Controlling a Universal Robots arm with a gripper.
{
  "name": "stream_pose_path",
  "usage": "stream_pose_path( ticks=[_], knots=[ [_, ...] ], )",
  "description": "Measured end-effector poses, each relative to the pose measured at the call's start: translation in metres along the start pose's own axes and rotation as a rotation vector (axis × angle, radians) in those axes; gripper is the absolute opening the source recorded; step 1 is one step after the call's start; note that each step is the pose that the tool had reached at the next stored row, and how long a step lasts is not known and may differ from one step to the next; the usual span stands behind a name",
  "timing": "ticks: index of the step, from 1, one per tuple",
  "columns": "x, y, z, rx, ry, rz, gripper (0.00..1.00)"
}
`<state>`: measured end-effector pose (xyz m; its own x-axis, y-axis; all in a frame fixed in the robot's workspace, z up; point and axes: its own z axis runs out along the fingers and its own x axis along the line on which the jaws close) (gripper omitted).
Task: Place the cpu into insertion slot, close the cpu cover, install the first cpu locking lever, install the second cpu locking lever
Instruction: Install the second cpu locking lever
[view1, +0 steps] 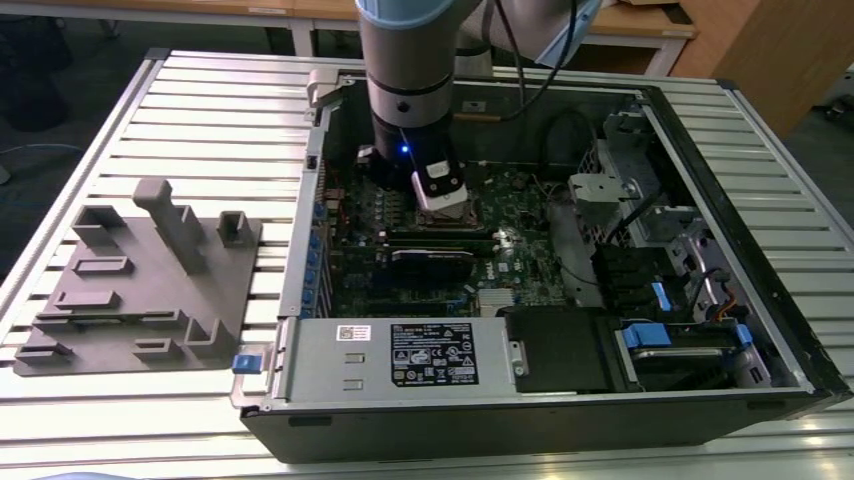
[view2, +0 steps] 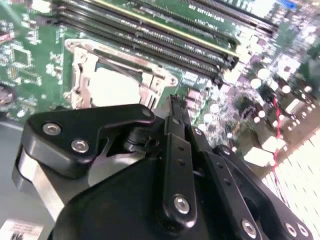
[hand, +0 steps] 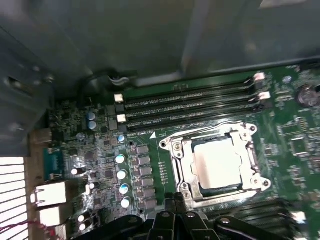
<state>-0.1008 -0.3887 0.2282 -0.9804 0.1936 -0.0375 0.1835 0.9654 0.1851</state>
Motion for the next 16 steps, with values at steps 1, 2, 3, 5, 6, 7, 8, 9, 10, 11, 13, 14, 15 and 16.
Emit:
stream_pose_path(
  ticks=[1,2,3,5,6,7,8,9,10,11,13,14,15,16],
  knots=[
    [-0.0001,0.0007,-0.0037,0.0003,0.0001,0.000,0.11],
    [-0.0003,0.0013,-0.0068,0.0001,0.0001,0.000,0.11],
    [-0.0004,0.0018,-0.0093,0.0000,0.0000,0.000,0.11],
    [-0.0009,0.0022,-0.0110,0.0014,-0.0002,0.000,0.11],
    [-0.0016,0.0024,-0.0109,0.0019,-0.0004,0.000,0.11],
    [-0.0023,0.0026,-0.0111,0.0028,-0.0005,0.000,0.11],
    [-0.0029,0.0029,-0.0116,0.0039,-0.0004,0.000,0.11],
    [-0.0035,0.0033,-0.0127,0.0048,-0.0004,0.000,0.11],
    [-0.0043,0.0038,-0.0136,0.0055,-0.0005,0.000,0.11],
    [-0.0051,0.0042,-0.0139,0.0062,-0.0004,0.000,0.11],
    [-0.0078,0.0050,-0.0139,0.0070,-0.0001,0.000,0.11],
    [-0.0098,0.0054,-0.0138,0.0071,0.0001,0.000,0.11],
    [-0.0119,0.0059,-0.0135,0.0071,0.0003,0.001,0.11],
    [-0.0142,0.0065,-0.0133,0.0072,0.0005,0.001,0.11]
  ],
)
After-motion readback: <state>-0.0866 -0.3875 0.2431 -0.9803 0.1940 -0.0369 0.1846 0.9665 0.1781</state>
